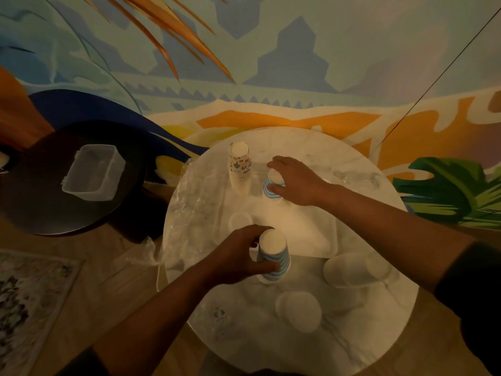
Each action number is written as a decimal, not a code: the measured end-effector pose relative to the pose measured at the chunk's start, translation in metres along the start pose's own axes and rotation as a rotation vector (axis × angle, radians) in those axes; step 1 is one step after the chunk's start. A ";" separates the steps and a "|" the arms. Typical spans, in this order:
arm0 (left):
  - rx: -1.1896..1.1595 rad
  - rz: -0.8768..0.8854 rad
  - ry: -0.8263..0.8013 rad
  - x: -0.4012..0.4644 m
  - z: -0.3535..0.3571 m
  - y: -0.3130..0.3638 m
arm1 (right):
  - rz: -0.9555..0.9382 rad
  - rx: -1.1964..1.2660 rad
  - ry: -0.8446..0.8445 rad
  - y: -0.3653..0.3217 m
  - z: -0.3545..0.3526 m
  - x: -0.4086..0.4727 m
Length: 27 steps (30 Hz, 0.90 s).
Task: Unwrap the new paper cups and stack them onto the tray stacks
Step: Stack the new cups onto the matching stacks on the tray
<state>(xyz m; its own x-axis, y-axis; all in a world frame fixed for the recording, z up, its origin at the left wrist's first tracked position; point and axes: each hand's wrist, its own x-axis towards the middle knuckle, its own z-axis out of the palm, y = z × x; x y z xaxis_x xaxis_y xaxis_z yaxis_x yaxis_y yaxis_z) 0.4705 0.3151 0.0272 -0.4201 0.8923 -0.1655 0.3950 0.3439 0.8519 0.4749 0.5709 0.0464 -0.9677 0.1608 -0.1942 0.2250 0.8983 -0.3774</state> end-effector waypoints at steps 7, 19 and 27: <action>-0.099 0.034 0.031 0.009 -0.030 0.021 | -0.156 0.394 0.039 -0.055 -0.053 -0.082; 0.033 0.037 0.035 0.016 -0.032 0.026 | -0.127 0.414 -0.034 -0.060 -0.042 -0.105; 0.136 -0.104 -0.029 -0.004 -0.008 -0.008 | -0.095 0.305 0.125 -0.023 -0.066 -0.058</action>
<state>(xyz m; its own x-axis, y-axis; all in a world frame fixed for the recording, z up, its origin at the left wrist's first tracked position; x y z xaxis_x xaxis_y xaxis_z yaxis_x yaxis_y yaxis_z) 0.4623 0.3068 0.0255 -0.4417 0.8572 -0.2649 0.4581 0.4693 0.7549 0.5181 0.5679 0.1256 -0.9881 0.1483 -0.0401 0.1389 0.7509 -0.6456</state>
